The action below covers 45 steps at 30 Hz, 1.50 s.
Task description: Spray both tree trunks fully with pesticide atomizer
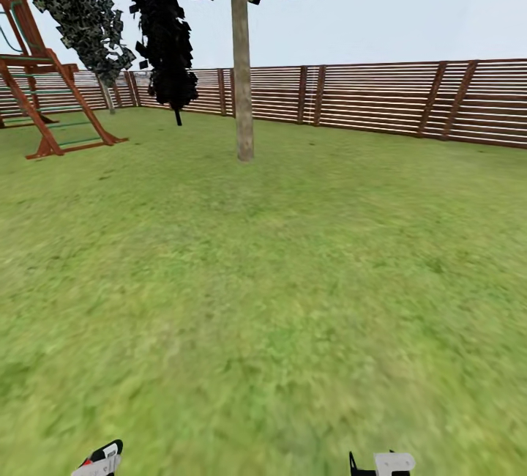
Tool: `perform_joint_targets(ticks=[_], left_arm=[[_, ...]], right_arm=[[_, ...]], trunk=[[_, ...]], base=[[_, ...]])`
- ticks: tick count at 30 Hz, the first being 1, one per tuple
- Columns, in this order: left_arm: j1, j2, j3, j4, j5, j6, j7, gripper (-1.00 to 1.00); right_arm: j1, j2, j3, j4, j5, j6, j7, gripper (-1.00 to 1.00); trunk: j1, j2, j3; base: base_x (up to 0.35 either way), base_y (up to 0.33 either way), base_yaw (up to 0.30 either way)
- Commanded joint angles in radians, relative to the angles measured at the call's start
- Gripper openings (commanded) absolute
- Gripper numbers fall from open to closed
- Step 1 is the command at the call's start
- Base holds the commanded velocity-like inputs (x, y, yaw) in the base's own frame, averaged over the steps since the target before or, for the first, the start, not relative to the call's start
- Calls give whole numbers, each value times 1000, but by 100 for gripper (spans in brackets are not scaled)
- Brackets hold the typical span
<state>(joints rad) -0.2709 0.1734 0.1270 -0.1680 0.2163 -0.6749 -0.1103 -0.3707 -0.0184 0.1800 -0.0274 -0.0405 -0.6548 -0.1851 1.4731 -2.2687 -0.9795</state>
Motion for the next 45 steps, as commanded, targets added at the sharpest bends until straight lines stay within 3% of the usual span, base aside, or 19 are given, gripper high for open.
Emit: perform_joint_targets(ticks=[1, 45], left_arm=[[-1, 0, 5, 1, 8, -2, -11, -100], [-1, 0, 5, 1, 8, -2, -11, -100]], right_arm=[[0, 0, 9, 1, -4, -2, -5, 100], [0, 0, 9, 0, -4, -2, -5, 100]], trunk=[[0, 0, -1], [0, 0, -1]], base=[[339, 0, 0], [339, 0, 0]])
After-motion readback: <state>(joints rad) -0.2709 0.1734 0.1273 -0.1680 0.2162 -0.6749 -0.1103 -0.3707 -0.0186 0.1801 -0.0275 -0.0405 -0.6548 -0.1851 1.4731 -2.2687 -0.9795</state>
